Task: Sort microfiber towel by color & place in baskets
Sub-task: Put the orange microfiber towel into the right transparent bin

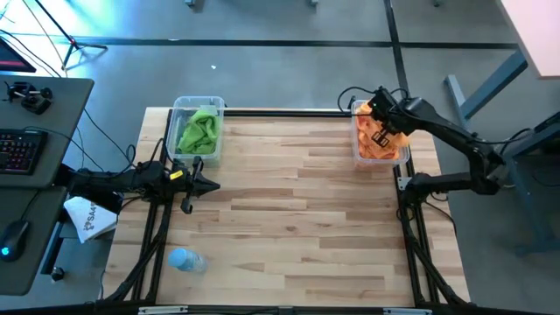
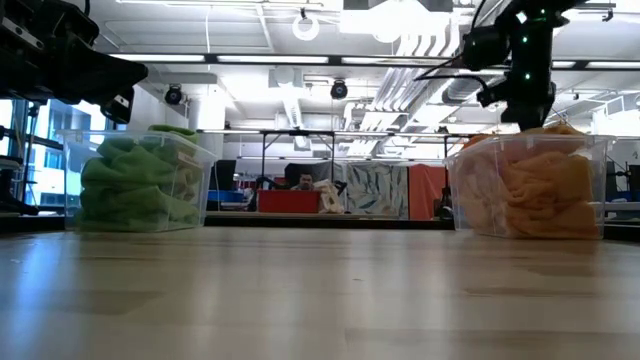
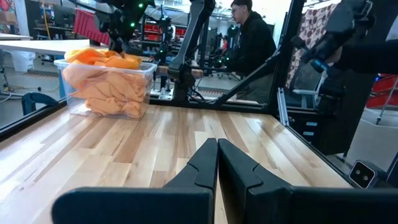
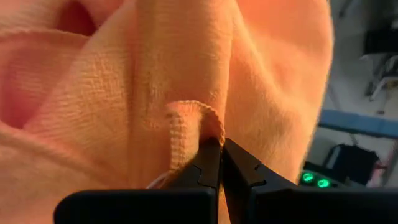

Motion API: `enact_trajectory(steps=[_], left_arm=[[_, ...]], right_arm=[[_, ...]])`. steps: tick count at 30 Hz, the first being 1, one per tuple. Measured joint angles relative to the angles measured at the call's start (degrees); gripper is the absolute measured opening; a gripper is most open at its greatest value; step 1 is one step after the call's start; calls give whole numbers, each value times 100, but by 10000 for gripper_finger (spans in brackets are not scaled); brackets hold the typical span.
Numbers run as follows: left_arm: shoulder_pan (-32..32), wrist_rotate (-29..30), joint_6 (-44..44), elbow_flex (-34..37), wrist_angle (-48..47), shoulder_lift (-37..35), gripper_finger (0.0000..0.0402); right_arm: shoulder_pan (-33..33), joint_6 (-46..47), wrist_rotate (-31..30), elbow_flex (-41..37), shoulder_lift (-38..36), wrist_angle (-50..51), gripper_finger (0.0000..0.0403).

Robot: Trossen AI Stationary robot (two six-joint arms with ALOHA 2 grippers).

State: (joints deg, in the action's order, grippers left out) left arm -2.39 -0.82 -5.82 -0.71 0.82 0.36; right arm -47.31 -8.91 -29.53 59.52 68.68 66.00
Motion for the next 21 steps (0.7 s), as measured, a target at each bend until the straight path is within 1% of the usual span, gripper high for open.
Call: enact_trajectory(steps=[4,8,10,12,16,18,21], left_arm=[[0,0,0,1,-2,0,0],[0,0,0,2,-1,0,0],[0,0,0,2,0,0,0],[0,0,0,2,0,0,0],[0,0,0,1,-1,0,0],[0,0,0,2,-2,0,0],[0,0,0,1,-2,0,0]], right_arm=[[-7,-423,30,-216,126,-511,0],[-42,-1125,497,-424,518,-804,0],[-36,-1396,624,-499,827,-809,0],[-61,-1488,704,-522,1148,-886,0],[-282,-1663,1267,-513,1727,-1067,0],[-426,-1665,1403,-513,1983,-1150,0],[-647,-1670,1642,-510,2218,-1258,0]])
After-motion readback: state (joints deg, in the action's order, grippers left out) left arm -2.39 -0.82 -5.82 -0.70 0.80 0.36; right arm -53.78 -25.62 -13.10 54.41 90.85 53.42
